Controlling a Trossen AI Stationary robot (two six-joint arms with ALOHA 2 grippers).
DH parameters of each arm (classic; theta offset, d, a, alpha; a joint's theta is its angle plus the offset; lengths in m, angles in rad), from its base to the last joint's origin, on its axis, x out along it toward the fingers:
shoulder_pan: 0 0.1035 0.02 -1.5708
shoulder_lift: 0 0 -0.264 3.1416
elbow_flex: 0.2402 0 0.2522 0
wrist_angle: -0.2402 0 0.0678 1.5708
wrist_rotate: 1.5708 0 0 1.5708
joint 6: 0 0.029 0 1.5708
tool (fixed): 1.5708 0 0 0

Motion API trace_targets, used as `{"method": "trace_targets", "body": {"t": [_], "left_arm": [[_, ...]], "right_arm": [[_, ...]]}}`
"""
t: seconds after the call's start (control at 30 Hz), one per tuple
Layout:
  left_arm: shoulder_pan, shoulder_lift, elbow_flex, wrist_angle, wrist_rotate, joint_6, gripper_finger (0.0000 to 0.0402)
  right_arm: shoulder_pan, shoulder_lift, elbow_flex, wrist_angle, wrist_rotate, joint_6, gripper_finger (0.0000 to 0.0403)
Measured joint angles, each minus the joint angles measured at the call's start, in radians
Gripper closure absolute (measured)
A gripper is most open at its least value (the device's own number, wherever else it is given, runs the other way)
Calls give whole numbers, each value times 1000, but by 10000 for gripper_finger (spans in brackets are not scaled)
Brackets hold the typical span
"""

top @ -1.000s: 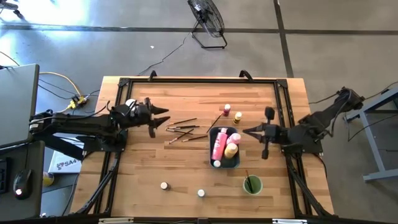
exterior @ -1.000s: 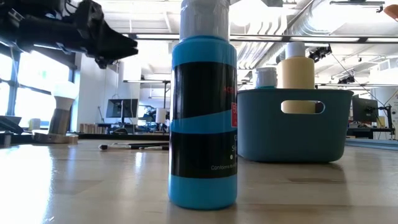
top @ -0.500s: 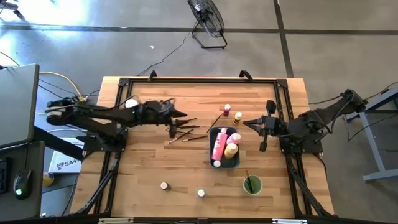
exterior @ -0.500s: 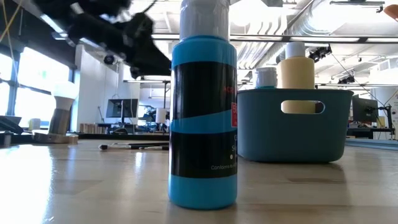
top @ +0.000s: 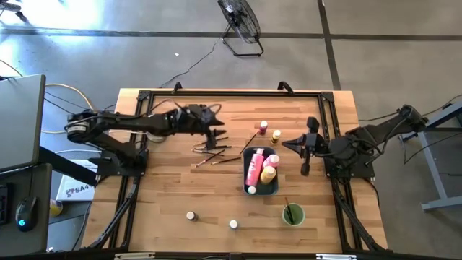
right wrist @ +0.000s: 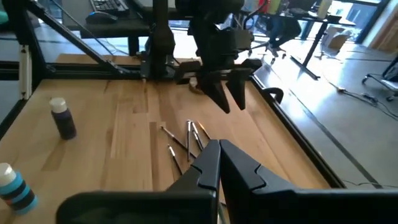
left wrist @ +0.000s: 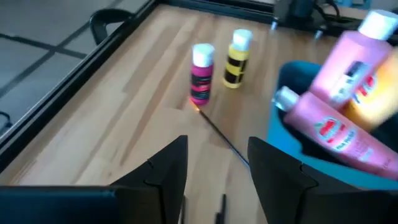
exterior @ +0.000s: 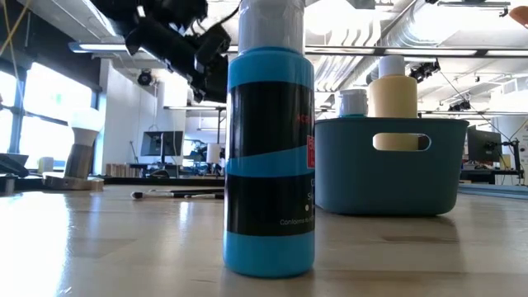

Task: Pick & Place Paint Supplies
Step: Put the black and gold paint brush into the green cup

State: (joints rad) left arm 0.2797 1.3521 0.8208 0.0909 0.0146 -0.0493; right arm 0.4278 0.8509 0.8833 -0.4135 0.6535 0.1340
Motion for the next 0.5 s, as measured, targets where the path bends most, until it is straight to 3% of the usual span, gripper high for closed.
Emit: {"method": "trace_targets", "body": {"t": [0.13, 0.5], "left_arm": [[99, 0, 0, 33, 114, 0, 239], [261, 0, 0, 82, 152, 0, 239]], "right_arm": [[-38, 0, 0, -1, 1, -3, 401], [-236, 0, 0, -16, -23, -30, 400]]}}
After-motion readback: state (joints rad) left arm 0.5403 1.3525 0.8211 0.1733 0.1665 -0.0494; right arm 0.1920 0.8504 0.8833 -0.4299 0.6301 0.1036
